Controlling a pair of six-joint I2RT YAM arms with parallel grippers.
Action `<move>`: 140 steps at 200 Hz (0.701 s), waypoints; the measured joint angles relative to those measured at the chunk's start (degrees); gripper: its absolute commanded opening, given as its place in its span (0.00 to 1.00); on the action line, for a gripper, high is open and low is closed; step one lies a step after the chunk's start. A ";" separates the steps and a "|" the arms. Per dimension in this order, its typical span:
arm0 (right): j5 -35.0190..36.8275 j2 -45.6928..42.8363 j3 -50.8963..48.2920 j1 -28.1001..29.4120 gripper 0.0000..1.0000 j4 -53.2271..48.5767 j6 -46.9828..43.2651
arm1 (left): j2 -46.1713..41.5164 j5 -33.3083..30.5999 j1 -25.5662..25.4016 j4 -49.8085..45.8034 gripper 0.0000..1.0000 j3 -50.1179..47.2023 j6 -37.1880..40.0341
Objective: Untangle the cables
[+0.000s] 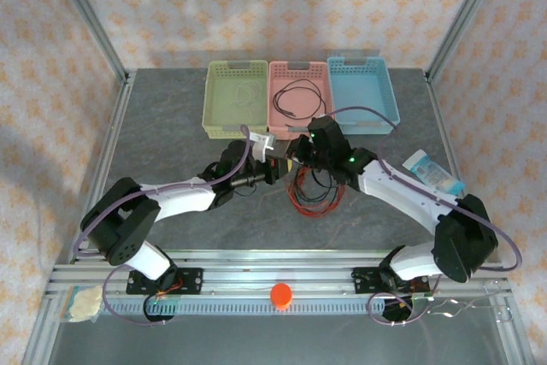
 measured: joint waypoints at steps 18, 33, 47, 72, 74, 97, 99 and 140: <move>3.02 -2.16 0.07 -0.04 0.30 -1.51 -1.51 | -1.09 -1.16 0.00 -4.76 0.00 2.12 2.27; 6.14 -4.68 0.07 -0.13 0.50 -2.75 -3.08 | -2.43 -2.23 0.00 -8.63 0.00 4.26 4.50; 9.51 -7.65 0.07 -0.22 0.61 -3.39 -4.68 | -3.87 -2.93 0.02 -12.37 0.00 6.75 6.78; 16.20 -13.88 0.07 -0.24 0.87 -3.76 -7.89 | -5.55 -3.93 0.02 -18.47 0.00 12.35 11.39; 16.81 -14.36 0.07 -0.22 0.88 -3.76 -8.61 | -5.66 -3.96 0.02 -18.88 0.00 12.85 11.76; 22.71 -18.69 0.04 -0.24 0.92 -3.58 -12.90 | -6.08 -4.28 0.02 -23.52 0.00 18.08 15.74; 23.26 -19.02 0.04 -0.24 0.93 -3.56 -13.22 | -6.08 -4.37 0.02 -24.00 0.00 18.58 16.22; 28.02 -21.99 -1.46 -0.28 1.00 -3.17 -20.96 | -6.01 -5.68 0.02 -32.33 0.00 26.91 23.34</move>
